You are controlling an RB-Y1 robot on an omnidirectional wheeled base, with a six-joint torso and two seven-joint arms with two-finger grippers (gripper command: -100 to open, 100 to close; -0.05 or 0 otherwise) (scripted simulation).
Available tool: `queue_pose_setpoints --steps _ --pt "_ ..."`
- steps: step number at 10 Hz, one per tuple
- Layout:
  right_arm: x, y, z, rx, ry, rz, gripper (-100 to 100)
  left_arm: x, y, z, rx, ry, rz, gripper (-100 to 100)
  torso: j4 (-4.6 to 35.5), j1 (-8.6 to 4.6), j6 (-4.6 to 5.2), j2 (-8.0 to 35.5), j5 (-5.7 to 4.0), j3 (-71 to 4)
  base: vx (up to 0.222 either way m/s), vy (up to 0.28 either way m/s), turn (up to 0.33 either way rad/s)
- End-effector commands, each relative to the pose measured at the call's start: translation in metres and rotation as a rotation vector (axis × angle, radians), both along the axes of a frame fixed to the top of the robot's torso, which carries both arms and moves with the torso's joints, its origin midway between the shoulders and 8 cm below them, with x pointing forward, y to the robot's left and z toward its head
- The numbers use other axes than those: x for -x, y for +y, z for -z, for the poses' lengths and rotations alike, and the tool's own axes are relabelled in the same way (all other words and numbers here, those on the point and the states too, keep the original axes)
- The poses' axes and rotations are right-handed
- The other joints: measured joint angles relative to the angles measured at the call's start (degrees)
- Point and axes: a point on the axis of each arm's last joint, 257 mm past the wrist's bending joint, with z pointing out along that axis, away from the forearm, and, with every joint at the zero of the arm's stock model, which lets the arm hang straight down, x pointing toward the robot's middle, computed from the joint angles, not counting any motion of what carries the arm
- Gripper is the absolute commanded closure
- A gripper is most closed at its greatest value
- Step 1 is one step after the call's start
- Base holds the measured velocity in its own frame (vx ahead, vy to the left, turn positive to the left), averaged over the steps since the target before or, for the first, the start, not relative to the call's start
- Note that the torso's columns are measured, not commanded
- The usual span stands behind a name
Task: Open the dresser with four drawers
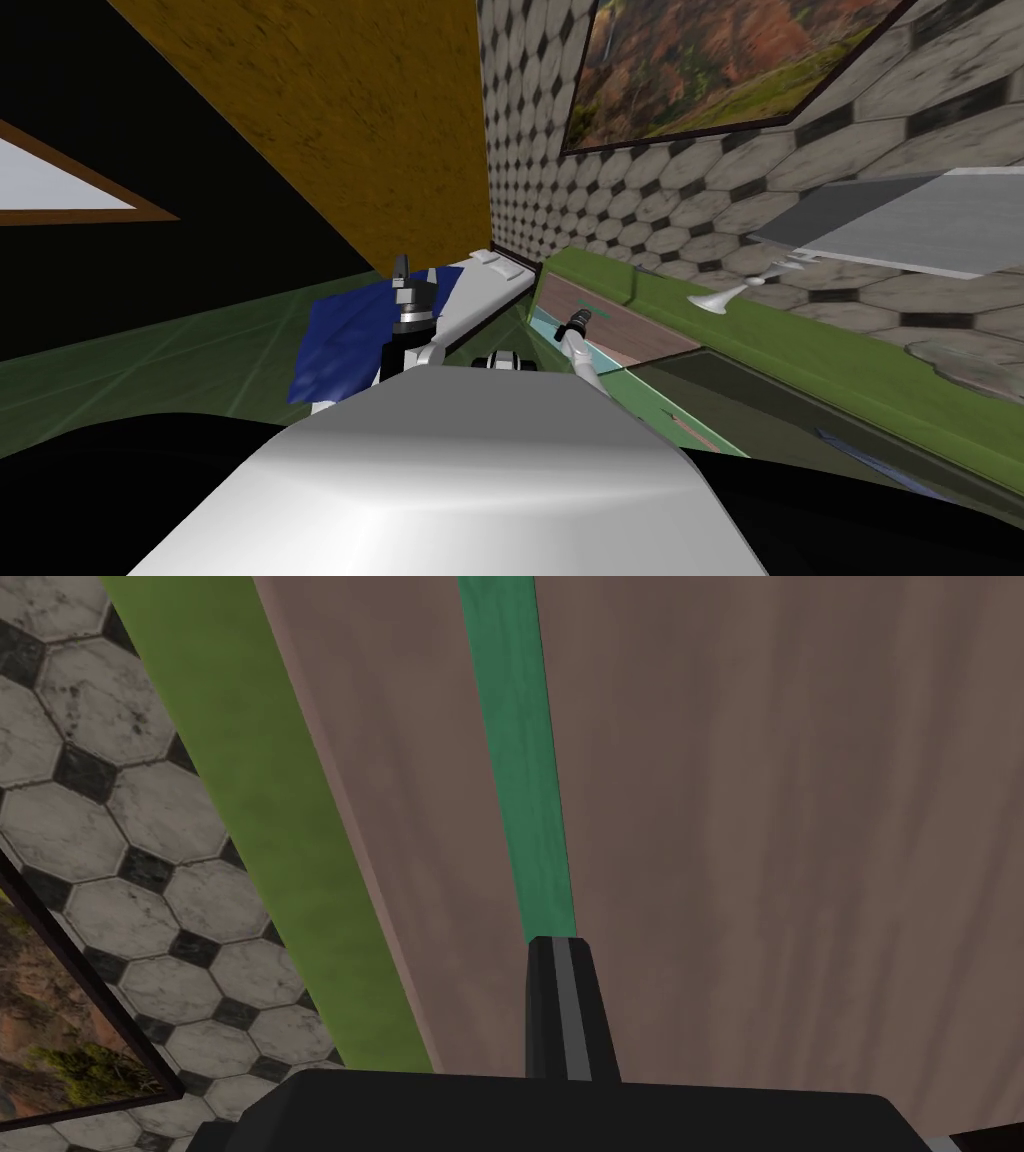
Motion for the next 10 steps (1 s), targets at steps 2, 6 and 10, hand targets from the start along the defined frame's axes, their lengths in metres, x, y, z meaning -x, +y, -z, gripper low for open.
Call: queue_pose_setpoints --steps 2,6,10 --pt "-0.002 0.005 -0.001 0.0 0.002 -0.005 100 0.0 0.0 0.0 0.0 0.0 0.0 0 -0.04 -0.24 0.0 -0.17 -0.08 -0.1 -0.117 0.09 -0.015" --pt "-0.003 -0.002 -0.002 0.0 0.001 0.002 -100 0.0 0.0 0.0 -0.001 0.0 0.0 0 -0.15 -0.46 0.01 -0.51 -0.14 -0.32 0.115 -0.092 0.014" --pt "-0.003 -0.006 -0.001 -0.002 0.001 0.004 -100 0.0 0.0 0.0 0.0 0.0 0.0 0 0.01 -0.08 0.0 -0.05 -0.01 -0.01 0.086 -0.065 0.01"
